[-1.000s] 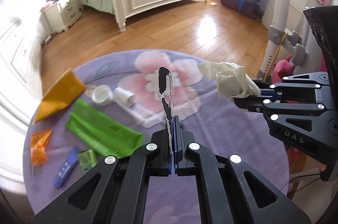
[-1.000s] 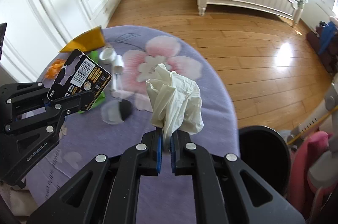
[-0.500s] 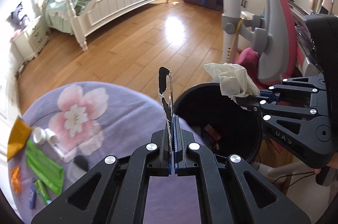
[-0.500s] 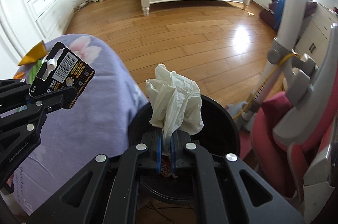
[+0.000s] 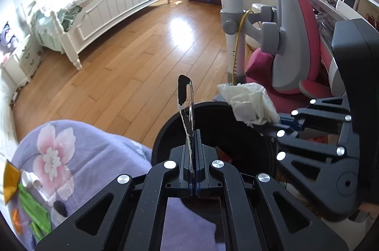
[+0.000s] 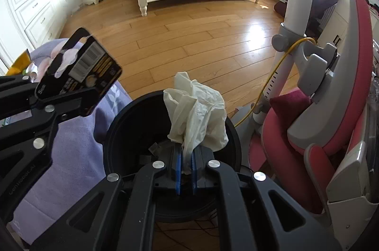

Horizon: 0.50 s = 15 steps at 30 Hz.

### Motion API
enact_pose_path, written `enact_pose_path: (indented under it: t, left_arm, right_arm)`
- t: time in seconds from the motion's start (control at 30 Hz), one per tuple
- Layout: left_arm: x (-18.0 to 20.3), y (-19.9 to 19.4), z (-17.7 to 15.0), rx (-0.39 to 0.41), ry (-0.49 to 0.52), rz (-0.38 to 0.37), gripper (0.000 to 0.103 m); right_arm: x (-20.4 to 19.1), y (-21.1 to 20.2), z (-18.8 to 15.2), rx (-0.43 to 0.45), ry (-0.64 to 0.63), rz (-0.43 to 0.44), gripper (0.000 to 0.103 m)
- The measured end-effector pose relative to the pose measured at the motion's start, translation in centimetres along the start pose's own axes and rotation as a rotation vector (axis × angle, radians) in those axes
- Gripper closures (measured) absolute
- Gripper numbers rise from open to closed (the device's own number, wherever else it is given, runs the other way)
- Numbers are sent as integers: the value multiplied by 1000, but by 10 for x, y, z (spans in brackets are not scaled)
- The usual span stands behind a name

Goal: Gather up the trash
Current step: 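Open both grippers to drop the packet and tissue into the bin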

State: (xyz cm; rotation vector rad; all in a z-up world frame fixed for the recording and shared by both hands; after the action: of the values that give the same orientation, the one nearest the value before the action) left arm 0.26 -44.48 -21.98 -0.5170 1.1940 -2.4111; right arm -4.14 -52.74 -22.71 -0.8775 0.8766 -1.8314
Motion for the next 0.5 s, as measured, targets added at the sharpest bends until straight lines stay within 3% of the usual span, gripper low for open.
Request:
enact_pose_path:
  t: [0.5]
  left_arm:
    - [-7,23,-1,-34,-34,9,101]
  right_arm:
    - [6,18,-3,-33,37,-6,97]
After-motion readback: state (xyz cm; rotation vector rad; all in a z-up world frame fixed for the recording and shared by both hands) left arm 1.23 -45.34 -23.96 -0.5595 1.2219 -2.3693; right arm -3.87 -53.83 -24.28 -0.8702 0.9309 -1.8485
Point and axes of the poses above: each gripper's, at about its wrist camera, not at the fingertips, and y roughly the way its jaws point, x to its right, z to its top, the point moved 8 cm from there along y, roughly the way its jaws point, and after that the axes turned 12 degrees about -z, right-handed, at the moved point
